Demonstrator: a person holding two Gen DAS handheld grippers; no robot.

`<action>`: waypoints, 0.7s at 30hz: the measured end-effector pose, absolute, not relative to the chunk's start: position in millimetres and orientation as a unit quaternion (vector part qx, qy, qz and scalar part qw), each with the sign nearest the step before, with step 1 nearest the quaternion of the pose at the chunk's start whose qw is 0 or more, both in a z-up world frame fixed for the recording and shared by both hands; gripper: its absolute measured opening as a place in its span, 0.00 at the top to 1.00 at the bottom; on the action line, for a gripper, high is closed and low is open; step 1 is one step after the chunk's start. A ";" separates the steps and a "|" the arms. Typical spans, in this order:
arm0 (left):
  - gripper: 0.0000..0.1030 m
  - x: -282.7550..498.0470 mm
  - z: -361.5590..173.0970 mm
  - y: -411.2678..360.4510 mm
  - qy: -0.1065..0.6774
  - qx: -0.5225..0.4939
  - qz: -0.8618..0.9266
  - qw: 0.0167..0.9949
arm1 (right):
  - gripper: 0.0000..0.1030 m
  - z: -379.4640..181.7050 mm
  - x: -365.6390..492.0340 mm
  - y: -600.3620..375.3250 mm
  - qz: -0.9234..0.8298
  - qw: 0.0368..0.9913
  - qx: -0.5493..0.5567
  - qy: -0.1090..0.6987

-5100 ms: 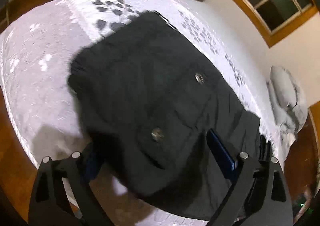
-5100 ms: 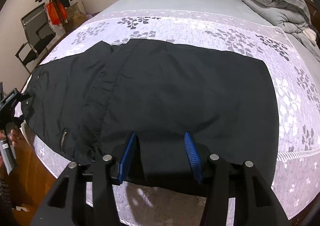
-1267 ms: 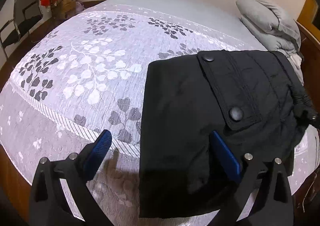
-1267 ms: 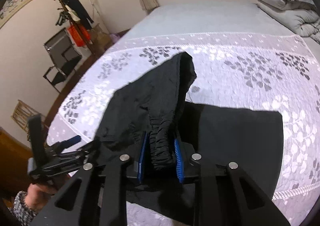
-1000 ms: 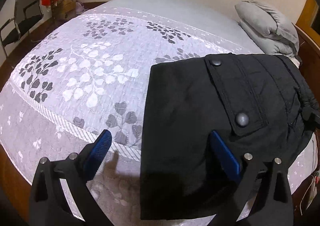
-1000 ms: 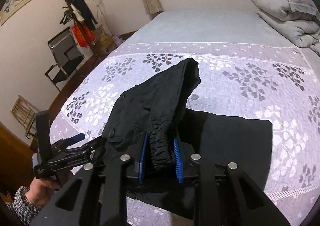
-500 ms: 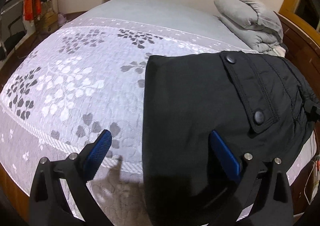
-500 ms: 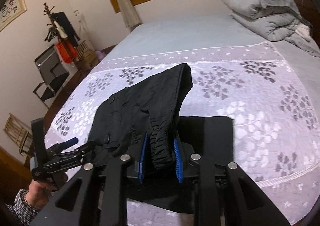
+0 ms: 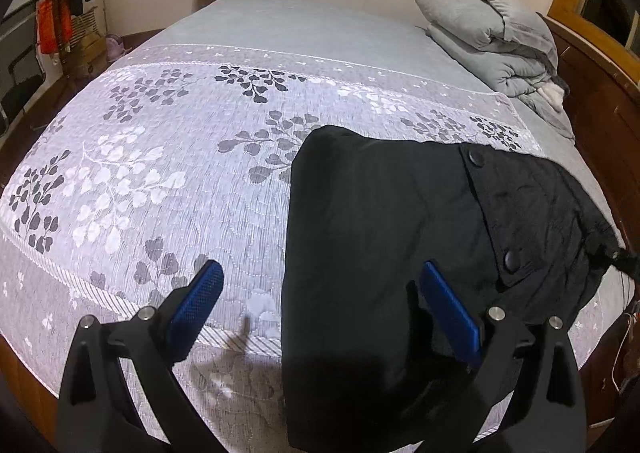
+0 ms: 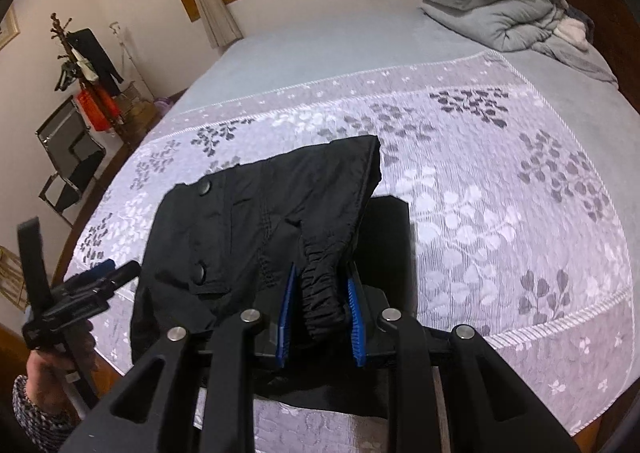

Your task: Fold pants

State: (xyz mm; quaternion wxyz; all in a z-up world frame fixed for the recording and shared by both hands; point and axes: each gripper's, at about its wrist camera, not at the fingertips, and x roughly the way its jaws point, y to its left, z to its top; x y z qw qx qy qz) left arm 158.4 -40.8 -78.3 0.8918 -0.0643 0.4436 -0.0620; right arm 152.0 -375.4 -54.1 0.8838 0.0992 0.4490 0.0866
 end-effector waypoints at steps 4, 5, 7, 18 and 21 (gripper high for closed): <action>0.05 160.0 -77.9 -43.3 0.442 -0.059 -0.063 0.893 | 0.77 -70.5 155.0 -374.4 0.075 0.880 0.091 0.461; 0.05 159.5 -78.0 -43.7 0.442 -0.059 -0.063 0.893 | 0.77 -75.1 156.0 -375.1 0.072 0.878 0.095 0.464; 0.05 159.9 -77.7 -45.3 0.442 -0.058 -0.065 0.893 | 0.76 -83.6 157.7 -376.6 0.067 0.874 0.098 0.471; 0.05 161.7 -85.9 -44.7 0.449 -0.040 -0.059 0.891 | 0.54 -106.8 157.0 -380.6 0.063 0.866 0.092 0.488; 0.05 161.8 -91.9 -38.4 0.458 -0.040 -0.052 0.887 | 0.42 -98.2 151.7 -387.9 0.072 0.870 0.093 0.479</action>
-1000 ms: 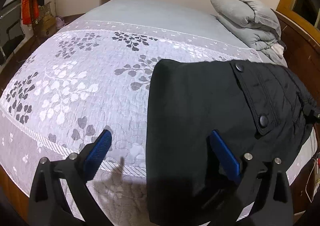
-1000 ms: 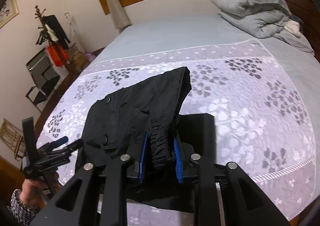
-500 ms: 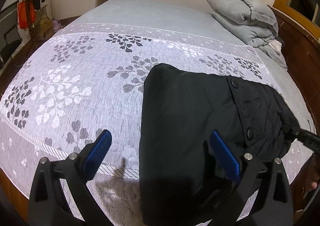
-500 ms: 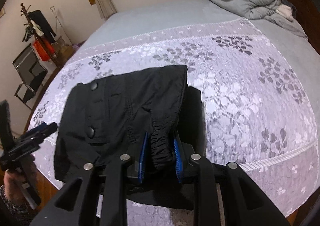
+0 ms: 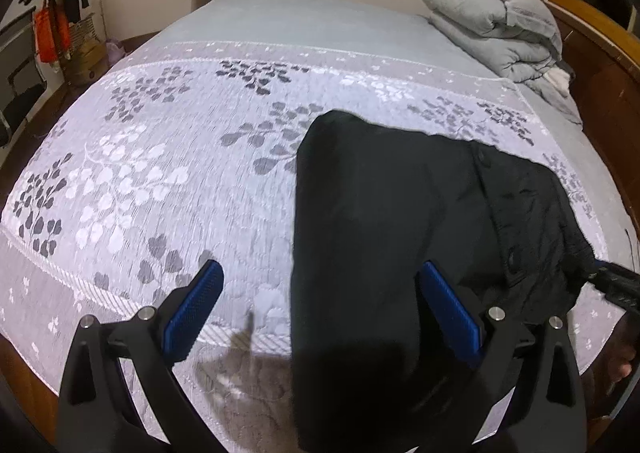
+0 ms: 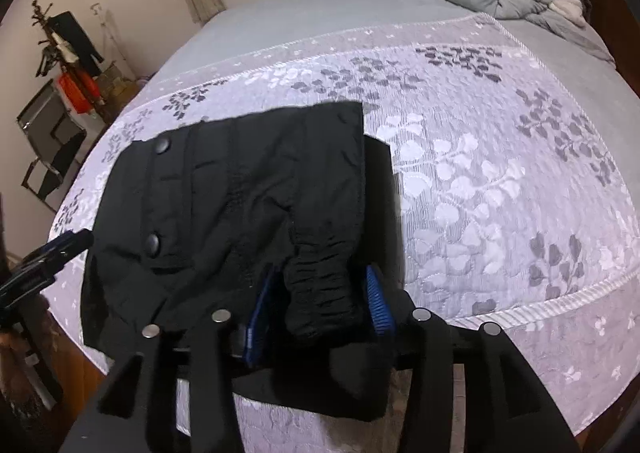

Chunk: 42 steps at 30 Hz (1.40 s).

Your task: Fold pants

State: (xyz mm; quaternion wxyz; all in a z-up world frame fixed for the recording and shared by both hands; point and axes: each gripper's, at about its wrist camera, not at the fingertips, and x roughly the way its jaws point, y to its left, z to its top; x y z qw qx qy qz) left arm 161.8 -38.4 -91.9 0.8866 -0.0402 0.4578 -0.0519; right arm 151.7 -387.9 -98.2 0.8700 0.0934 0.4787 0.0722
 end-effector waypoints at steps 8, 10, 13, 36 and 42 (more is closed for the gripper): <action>0.05 160.1 -97.8 -30.0 0.466 -0.053 -0.046 0.882 | 0.39 -100.5 166.0 -405.0 0.101 0.845 0.141 0.505; 0.04 159.1 -100.1 -30.5 0.468 -0.052 -0.047 0.881 | 0.56 -109.5 165.6 -401.6 0.107 0.837 0.145 0.516; 0.04 159.3 -102.8 -30.8 0.470 -0.050 -0.047 0.880 | 0.68 -112.5 160.9 -396.2 0.103 0.846 0.135 0.506; 0.03 165.4 -95.1 -51.0 0.461 -0.020 -0.064 0.885 | 0.64 -104.8 141.5 -397.4 0.085 0.849 0.105 0.511; 0.03 156.8 -83.0 -61.3 0.457 -0.018 -0.074 0.886 | 0.64 -101.6 132.6 -396.2 0.078 0.847 0.101 0.516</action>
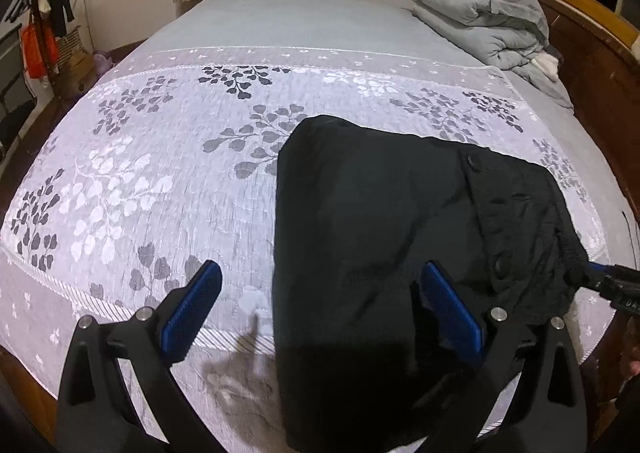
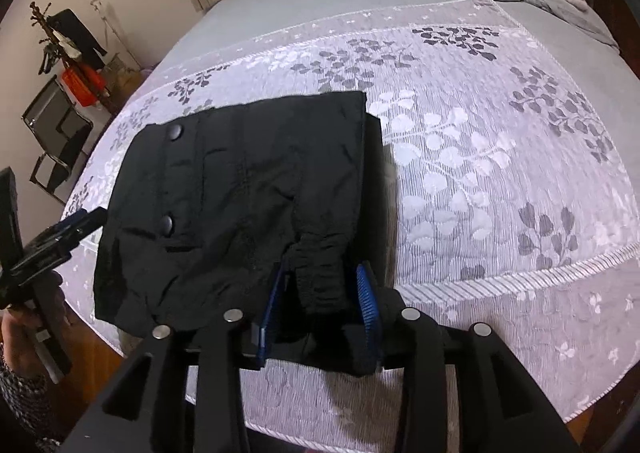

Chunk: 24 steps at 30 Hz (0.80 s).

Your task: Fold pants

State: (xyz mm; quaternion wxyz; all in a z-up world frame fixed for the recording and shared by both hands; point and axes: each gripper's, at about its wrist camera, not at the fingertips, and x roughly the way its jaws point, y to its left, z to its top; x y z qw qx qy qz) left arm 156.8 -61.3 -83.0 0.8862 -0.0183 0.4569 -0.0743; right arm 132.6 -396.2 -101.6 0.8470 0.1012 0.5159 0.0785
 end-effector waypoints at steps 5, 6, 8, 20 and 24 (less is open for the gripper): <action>0.03 149.5 -87.0 -67.0 0.463 -0.013 -0.083 0.882 | 0.67 -102.4 128.0 -394.4 0.073 0.853 0.098 0.507; 0.03 149.2 -90.0 -67.9 0.466 -0.009 -0.082 0.881 | 0.67 -103.4 128.2 -394.1 0.071 0.852 0.098 0.509; 0.03 150.8 -99.2 -68.1 0.475 -0.007 -0.079 0.876 | 0.66 -109.4 129.3 -395.3 0.067 0.849 0.102 0.514; 0.03 156.0 -119.2 -58.2 0.493 -0.029 -0.080 0.866 | 0.63 -122.0 127.8 -396.7 0.067 0.842 0.113 0.523; 0.03 155.7 -113.7 -56.0 0.491 -0.025 -0.078 0.867 | 0.61 -114.6 127.6 -398.7 0.074 0.846 0.113 0.515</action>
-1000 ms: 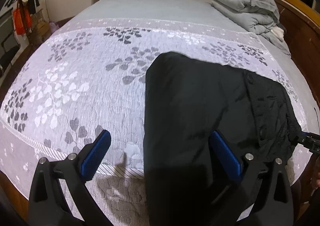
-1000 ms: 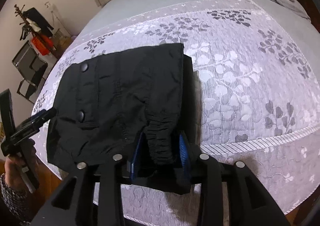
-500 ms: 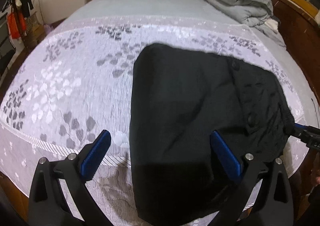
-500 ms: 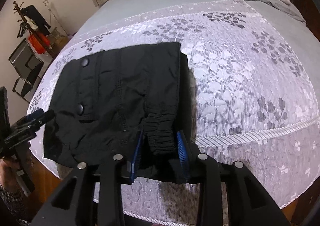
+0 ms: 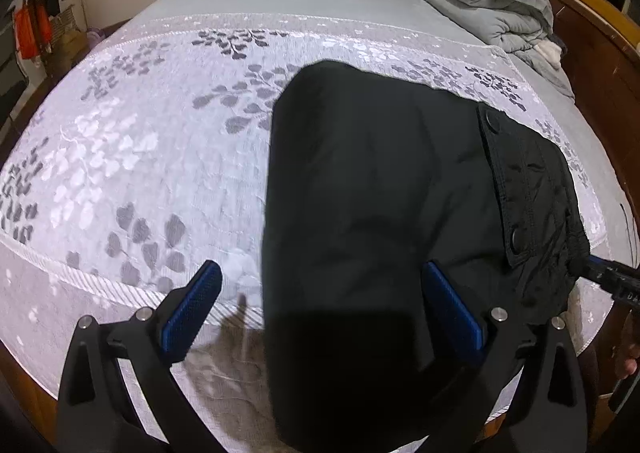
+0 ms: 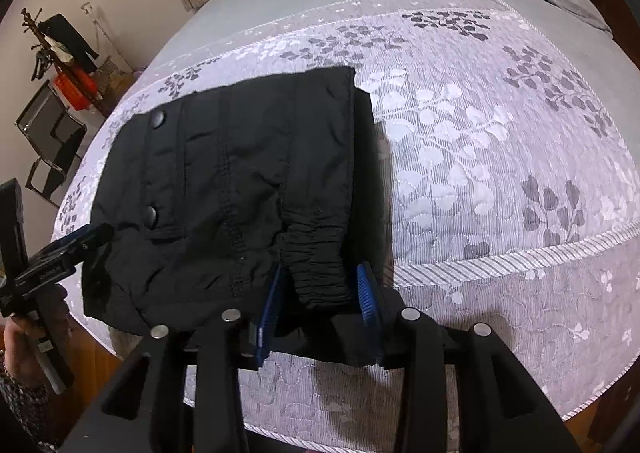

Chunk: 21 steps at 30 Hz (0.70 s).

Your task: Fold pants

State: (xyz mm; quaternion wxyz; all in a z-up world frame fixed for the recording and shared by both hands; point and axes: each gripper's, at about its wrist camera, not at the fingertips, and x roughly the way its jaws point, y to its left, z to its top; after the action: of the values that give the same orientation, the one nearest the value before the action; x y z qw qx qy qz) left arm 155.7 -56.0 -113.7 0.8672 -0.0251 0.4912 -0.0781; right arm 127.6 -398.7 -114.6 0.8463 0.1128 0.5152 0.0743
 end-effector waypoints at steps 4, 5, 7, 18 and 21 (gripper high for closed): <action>0.03 156.0 -96.5 -39.5 0.482 -0.044 -0.093 0.870 | 0.48 -98.3 123.7 -409.3 0.079 0.857 0.115 0.496; 0.03 156.6 -93.3 -33.6 0.484 -0.057 -0.100 0.868 | 0.45 -95.4 123.3 -412.5 0.079 0.859 0.118 0.492; 0.03 157.3 -89.0 -23.8 0.489 -0.076 -0.107 0.863 | 0.38 -88.9 121.8 -422.2 0.085 0.862 0.133 0.482; 0.03 160.4 -103.1 -6.1 0.521 -0.133 -0.111 0.836 | 0.33 -98.6 128.4 -444.3 0.121 0.838 0.223 0.483; 0.03 167.3 -111.3 -7.3 0.529 -0.145 -0.104 0.830 | 0.32 -104.6 134.3 -440.8 0.128 0.833 0.226 0.489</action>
State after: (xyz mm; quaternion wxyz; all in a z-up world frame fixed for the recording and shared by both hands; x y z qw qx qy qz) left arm 167.3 -7.3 -111.3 0.8298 -0.1446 0.5288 -0.1042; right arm 134.3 -440.9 -104.6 0.8329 0.2256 0.4889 0.1276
